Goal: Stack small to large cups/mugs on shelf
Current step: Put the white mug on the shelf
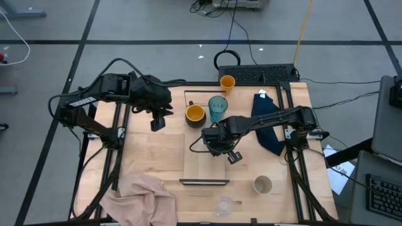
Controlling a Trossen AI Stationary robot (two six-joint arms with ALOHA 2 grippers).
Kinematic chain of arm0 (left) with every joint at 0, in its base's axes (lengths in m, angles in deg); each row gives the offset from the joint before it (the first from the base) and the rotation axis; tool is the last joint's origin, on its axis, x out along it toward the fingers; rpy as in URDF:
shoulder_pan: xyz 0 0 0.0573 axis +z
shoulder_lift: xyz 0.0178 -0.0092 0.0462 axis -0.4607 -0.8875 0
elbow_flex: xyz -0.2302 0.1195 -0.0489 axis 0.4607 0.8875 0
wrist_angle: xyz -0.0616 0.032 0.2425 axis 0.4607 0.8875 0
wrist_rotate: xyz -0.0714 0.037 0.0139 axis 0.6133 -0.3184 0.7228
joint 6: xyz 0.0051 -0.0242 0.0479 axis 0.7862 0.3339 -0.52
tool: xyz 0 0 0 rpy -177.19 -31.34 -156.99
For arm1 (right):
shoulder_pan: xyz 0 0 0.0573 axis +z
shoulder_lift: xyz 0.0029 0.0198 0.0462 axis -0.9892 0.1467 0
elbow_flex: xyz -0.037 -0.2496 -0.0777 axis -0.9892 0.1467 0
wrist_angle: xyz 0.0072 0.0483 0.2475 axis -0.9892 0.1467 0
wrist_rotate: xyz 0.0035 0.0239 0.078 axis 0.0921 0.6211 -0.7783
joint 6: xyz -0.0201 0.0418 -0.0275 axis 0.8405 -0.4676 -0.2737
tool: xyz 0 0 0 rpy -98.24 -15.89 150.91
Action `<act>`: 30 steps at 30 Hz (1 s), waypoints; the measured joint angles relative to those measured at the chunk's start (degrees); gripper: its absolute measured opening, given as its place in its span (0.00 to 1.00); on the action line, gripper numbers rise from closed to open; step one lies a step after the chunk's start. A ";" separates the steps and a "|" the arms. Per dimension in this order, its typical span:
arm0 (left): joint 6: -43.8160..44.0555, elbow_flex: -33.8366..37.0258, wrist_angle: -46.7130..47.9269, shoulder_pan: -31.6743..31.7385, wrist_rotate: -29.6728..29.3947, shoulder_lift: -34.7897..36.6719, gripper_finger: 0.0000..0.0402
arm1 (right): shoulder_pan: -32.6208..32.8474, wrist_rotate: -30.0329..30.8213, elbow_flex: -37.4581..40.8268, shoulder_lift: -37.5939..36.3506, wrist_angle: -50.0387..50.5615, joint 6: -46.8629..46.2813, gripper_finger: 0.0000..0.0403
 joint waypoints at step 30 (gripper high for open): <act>0.07 0.00 -0.02 0.00 0.00 0.00 0.25 | -0.02 2.90 0.05 0.15 -1.36 6.26 0.12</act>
